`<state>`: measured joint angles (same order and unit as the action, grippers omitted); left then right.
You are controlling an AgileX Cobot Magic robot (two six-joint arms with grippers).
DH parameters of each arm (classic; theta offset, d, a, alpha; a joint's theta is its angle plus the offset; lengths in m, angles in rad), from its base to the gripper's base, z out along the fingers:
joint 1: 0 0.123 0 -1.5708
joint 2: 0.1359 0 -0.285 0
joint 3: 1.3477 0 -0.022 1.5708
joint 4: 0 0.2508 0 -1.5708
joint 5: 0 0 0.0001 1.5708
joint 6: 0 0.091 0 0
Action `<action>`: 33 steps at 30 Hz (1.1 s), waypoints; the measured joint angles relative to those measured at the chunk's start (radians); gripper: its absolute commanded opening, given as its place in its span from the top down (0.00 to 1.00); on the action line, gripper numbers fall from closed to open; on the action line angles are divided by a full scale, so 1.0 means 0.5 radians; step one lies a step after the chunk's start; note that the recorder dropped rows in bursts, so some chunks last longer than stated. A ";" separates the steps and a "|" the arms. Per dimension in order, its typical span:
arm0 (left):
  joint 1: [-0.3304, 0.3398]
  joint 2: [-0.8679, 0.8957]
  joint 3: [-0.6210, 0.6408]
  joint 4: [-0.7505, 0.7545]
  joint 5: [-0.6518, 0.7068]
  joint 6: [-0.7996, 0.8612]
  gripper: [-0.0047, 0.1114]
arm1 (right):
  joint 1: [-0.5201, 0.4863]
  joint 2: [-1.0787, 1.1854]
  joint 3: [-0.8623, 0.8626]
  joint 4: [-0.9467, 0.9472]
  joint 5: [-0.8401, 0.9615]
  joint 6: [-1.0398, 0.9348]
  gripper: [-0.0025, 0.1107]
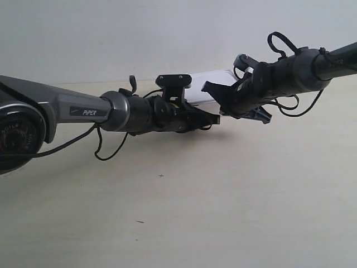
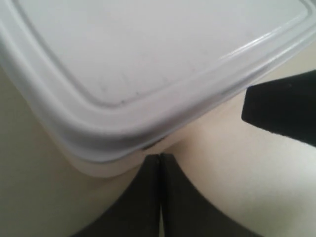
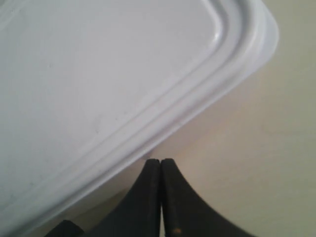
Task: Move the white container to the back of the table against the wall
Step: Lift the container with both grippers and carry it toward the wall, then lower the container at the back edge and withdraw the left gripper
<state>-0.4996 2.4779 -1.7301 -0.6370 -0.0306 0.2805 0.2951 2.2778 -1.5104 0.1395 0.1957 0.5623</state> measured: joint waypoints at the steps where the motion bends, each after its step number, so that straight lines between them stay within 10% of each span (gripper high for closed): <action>1: 0.000 0.003 -0.005 0.000 -0.009 0.000 0.96 | 0.000 0.004 -0.003 0.000 -0.004 0.000 0.98; 10: 0.000 0.064 -0.117 0.033 0.013 0.000 0.96 | 0.000 0.046 -0.068 0.000 -0.021 -0.021 0.98; 21: 0.062 -0.166 -0.092 0.564 0.701 -0.322 0.96 | 0.000 0.087 -0.120 -0.004 0.046 -0.069 0.98; 33: 0.070 -0.902 0.633 1.379 0.892 -1.154 0.96 | 0.000 0.087 -0.120 0.230 -0.010 -0.284 0.98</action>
<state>-0.4647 2.0272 -1.4134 0.0528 0.4153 -0.2967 0.2951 2.3213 -1.5706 0.2544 0.1905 0.4201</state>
